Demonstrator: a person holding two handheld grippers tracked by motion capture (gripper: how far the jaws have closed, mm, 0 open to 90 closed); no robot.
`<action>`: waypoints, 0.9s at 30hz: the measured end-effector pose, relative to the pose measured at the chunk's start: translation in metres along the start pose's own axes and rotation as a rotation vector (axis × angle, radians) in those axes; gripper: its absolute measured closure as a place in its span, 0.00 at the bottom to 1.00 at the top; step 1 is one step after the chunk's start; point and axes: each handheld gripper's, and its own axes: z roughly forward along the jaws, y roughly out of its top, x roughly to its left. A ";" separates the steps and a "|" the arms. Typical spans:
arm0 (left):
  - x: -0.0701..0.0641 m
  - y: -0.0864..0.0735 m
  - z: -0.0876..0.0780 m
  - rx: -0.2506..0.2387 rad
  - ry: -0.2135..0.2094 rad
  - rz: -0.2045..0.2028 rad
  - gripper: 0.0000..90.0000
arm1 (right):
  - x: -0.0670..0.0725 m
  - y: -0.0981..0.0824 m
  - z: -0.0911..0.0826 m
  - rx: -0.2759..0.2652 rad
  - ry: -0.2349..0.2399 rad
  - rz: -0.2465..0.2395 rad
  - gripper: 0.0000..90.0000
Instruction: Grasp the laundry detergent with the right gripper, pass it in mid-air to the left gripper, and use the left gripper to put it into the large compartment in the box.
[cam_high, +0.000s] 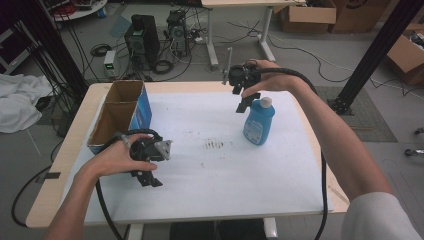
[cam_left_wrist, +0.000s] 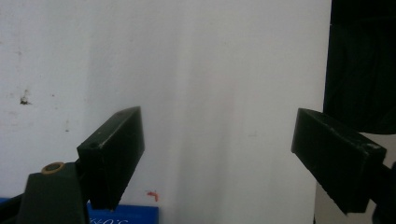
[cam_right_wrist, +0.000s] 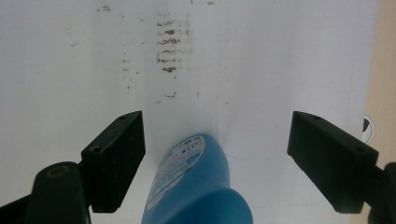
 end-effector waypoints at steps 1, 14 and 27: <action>0.000 0.000 0.000 0.000 -0.003 0.000 0.20 | 0.001 0.001 0.000 0.003 0.000 -0.003 0.21; 0.003 0.000 0.000 -0.013 -0.002 0.004 0.20 | -0.004 0.000 -0.004 -0.011 0.002 0.068 0.22; 0.000 0.001 -0.001 -0.011 0.007 0.011 0.20 | -0.003 -0.010 -0.021 -0.014 -0.014 0.171 0.21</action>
